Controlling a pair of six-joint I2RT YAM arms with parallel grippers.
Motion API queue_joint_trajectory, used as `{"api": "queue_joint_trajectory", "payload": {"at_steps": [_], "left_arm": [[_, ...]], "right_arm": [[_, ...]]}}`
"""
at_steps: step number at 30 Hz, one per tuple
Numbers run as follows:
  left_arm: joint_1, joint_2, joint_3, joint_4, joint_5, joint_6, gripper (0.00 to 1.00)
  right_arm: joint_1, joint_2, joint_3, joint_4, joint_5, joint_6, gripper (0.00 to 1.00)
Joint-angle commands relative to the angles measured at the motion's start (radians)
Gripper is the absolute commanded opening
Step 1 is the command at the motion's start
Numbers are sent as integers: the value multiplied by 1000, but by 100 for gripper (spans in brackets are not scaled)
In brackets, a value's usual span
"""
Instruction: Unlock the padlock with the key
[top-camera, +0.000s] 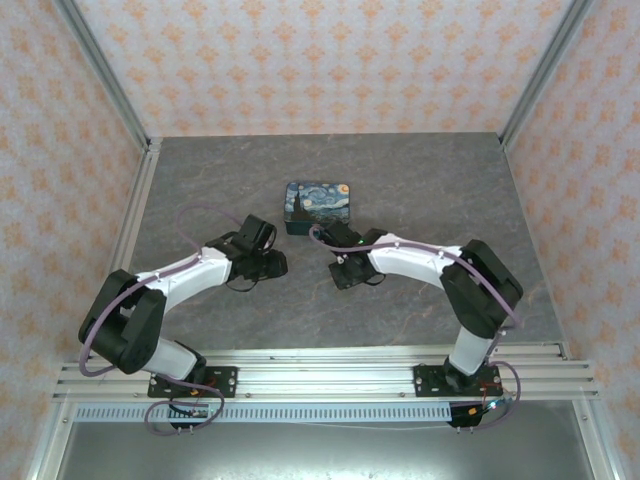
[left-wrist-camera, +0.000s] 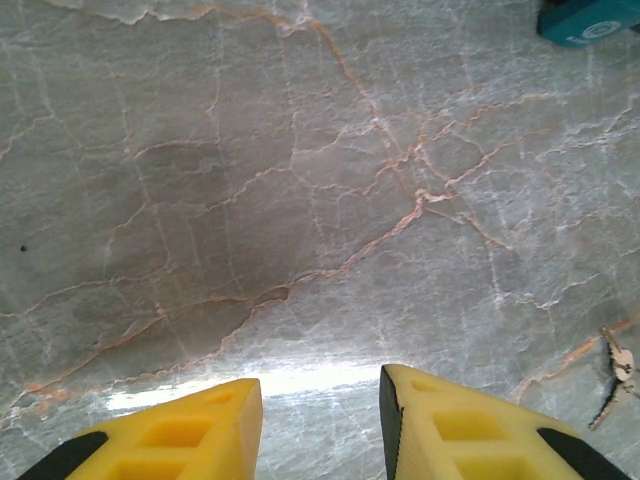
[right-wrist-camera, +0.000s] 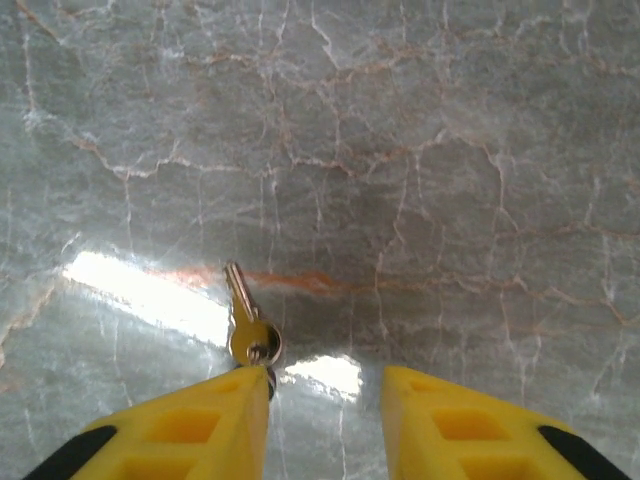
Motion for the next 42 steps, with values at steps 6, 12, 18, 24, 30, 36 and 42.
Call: {"api": "queue_joint_trajectory", "payload": {"at_steps": [6, 12, 18, 24, 30, 36, 42], "left_arm": [[-12, -4, -50, 16, -47, -24, 37], [-13, -5, -65, 23, -53, -30, 37], [-19, -13, -77, 22, -61, -33, 37], [-27, -18, -91, 31, -65, -45, 37], [-36, -32, -99, 20, -76, -49, 37], [-39, -59, -118, 9, -90, -52, 37], [-39, -68, -129, 10, -93, -58, 37]], "right_arm": [[27, 47, 75, -65, 27, -41, 32], [27, 26, 65, -69, 44, -18, 33], [32, -31, 46, -58, 24, 38, 37], [66, -22, 37, -41, -9, 70, 39], [75, 22, 31, -13, -36, 84, 39], [75, 57, 34, -11, -25, 68, 39], [76, 92, 41, -23, -34, 59, 36]]}}
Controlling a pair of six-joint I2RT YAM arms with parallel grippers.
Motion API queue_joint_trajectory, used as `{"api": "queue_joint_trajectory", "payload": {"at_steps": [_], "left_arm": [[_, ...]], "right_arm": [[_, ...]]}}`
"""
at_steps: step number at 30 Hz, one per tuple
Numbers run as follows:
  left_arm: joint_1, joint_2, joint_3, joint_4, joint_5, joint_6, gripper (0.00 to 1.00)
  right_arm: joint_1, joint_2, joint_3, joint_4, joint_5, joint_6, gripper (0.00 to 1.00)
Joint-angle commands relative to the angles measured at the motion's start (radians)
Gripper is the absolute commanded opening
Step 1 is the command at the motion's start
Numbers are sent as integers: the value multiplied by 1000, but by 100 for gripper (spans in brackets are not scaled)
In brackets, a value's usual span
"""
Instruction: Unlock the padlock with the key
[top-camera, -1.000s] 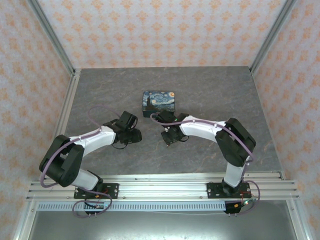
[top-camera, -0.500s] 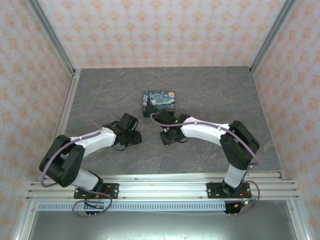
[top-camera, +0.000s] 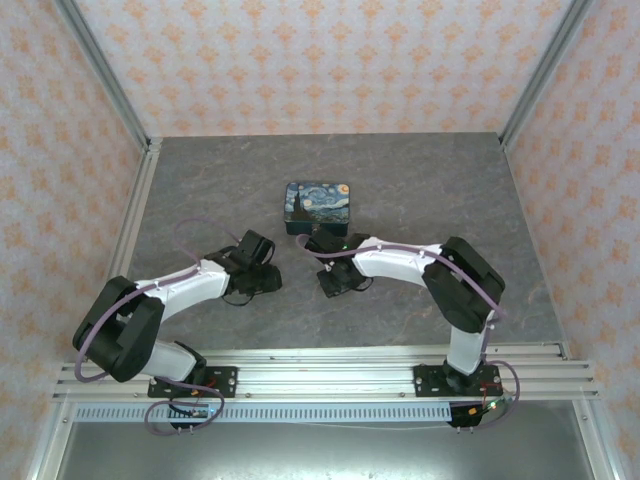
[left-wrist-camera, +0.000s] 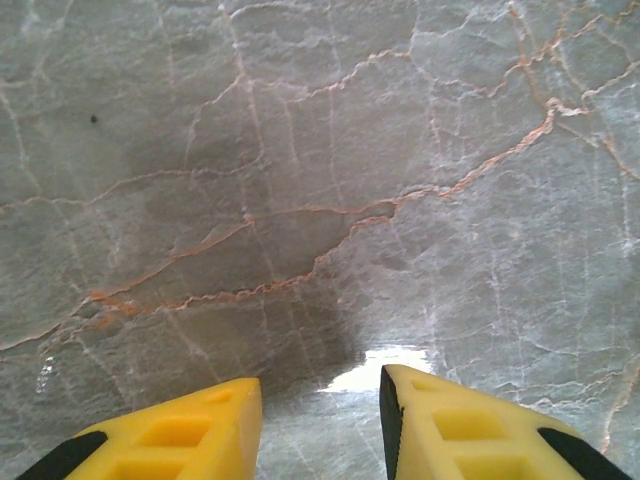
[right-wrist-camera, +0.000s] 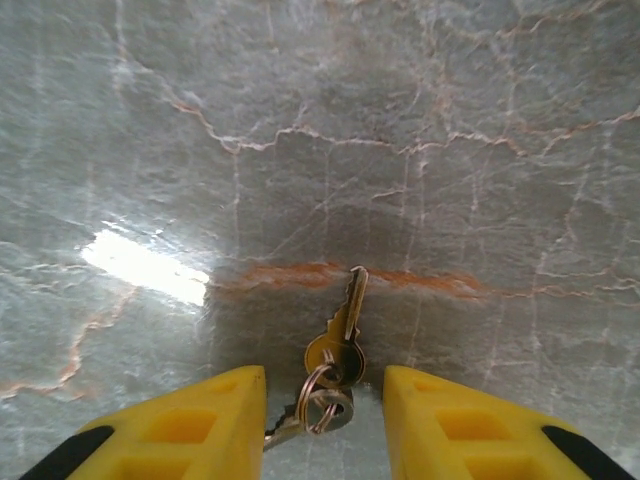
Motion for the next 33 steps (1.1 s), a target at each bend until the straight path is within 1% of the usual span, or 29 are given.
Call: {"api": "queue_joint_trajectory", "payload": {"at_steps": [1, 7, 17, 20, 27, 33], "left_arm": [[-8, -22, -12, -8, -40, -16, 37], [-9, -16, -7, -6, -41, -15, 37], [-10, -16, -10, -5, -44, -16, 37], [-9, -18, -13, 0, -38, -18, 37], [-10, -53, -19, -1, -37, -15, 37], [-9, -94, -28, -3, -33, -20, 37]], "right_arm": [[1, 14, -4, -12, -1, -6, 36], [1, 41, -5, -24, 3, -17, 33], [1, 54, 7, -90, -1, -62, 17], [2, 50, 13, -106, 13, -89, 13], [0, 38, 34, -126, 51, -158, 0], [2, 13, 34, -105, 59, -195, 0]]}}
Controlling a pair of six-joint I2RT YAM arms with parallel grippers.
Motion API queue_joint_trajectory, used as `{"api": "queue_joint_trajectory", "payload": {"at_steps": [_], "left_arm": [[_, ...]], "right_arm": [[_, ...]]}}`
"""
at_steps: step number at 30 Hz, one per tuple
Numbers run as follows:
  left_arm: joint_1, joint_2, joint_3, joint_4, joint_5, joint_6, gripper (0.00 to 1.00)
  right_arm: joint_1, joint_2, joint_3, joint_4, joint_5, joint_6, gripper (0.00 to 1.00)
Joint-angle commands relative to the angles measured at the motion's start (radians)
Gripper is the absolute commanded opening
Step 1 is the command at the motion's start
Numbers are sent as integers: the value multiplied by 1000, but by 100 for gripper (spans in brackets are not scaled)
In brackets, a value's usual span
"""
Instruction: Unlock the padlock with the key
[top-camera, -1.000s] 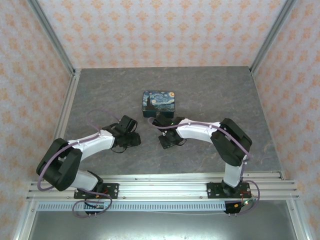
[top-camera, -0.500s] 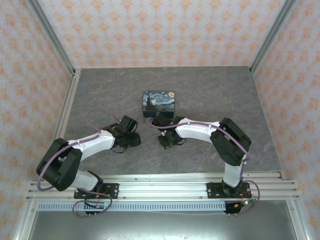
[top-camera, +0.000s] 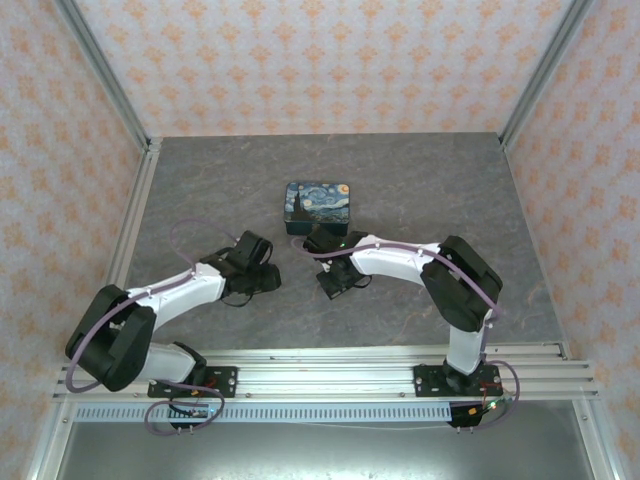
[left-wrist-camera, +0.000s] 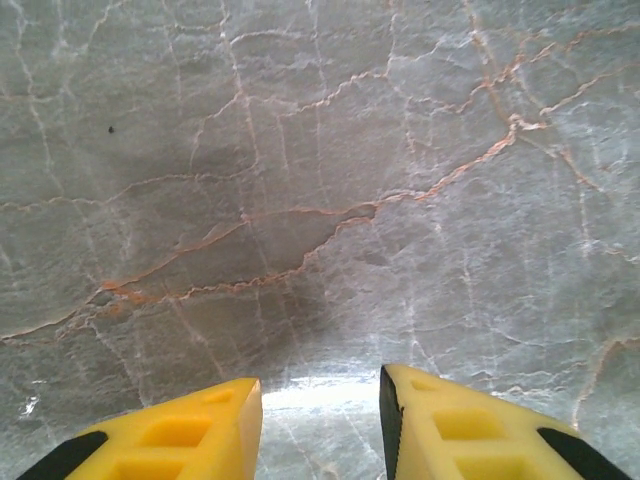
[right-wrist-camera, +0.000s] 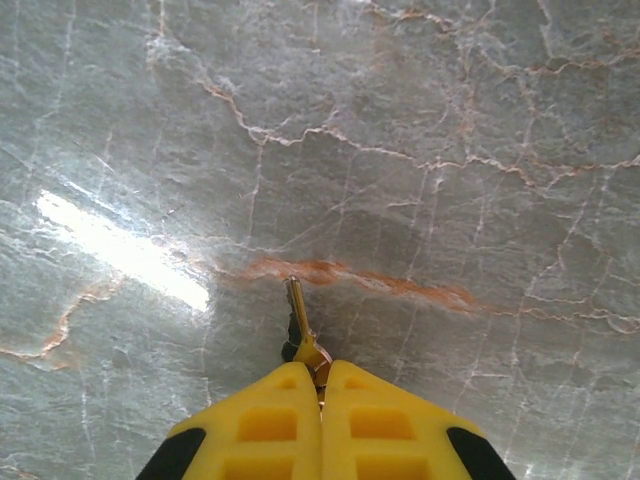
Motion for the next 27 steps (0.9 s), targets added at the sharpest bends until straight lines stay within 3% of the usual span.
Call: {"api": "queue_joint_trajectory", "payload": {"at_steps": [1, 6, 13, 19, 27], "left_arm": [[-3, -41, -23, 6, -13, -12, 37], [-3, -142, -92, 111, 25, -16, 37], [-3, -290, -178, 234, 69, -8, 45], [-2, -317, -210, 273, 90, -49, 47], [-4, -317, -305, 514, 169, -234, 52]], "right_arm": [[1, -5, -3, -47, 41, -38, 0], [1, -59, -35, 16, 28, -23, 0], [-29, -153, -101, 134, -55, 55, 0], [-62, -174, -137, 194, -120, 100, 0], [-63, -238, -171, 273, -159, 143, 0]]}}
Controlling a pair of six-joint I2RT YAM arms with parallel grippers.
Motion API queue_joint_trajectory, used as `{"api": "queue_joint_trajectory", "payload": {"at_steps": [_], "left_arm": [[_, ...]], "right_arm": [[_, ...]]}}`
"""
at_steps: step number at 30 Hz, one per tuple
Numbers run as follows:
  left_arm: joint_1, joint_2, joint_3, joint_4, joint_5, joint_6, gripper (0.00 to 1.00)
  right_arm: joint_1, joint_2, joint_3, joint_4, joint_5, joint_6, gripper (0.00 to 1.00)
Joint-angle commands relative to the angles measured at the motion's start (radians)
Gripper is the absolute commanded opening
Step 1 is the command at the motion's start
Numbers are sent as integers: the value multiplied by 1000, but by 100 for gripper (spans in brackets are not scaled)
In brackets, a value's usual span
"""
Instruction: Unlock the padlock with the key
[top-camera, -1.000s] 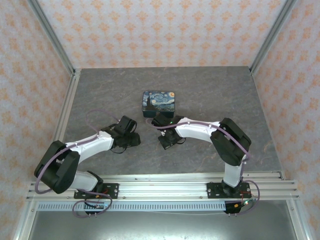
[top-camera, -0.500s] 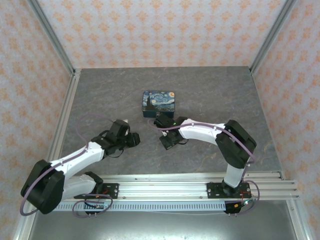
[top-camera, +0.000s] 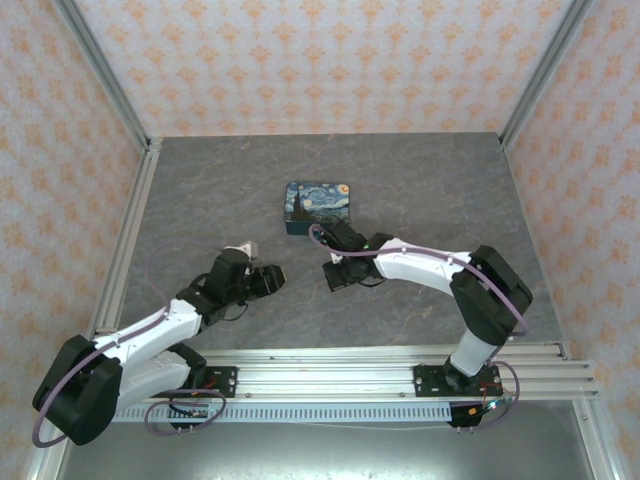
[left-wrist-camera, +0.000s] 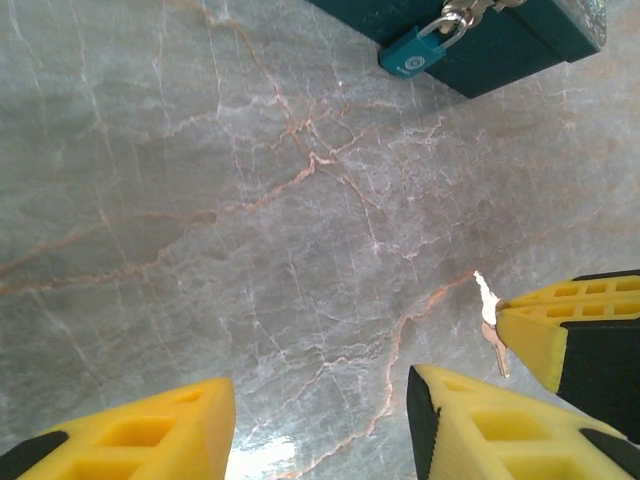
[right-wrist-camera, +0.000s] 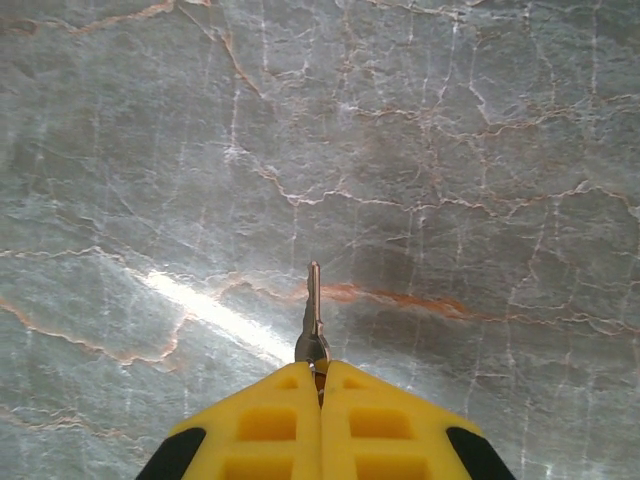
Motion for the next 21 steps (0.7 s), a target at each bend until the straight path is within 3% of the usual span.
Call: {"api": "queue_joint_trajectory", "payload": {"at_steps": [1, 11, 21], "left_arm": [[-4, -9, -20, 161, 47, -120, 53], [-6, 22, 117, 183, 136, -167, 58], [-5, 131, 192, 270, 228, -132, 45]], "right_arm": [[-1, -72, -21, 77, -35, 46, 0], [-1, -198, -70, 253, -146, 132, 0], [-2, -277, -91, 289, -198, 123, 0]]}}
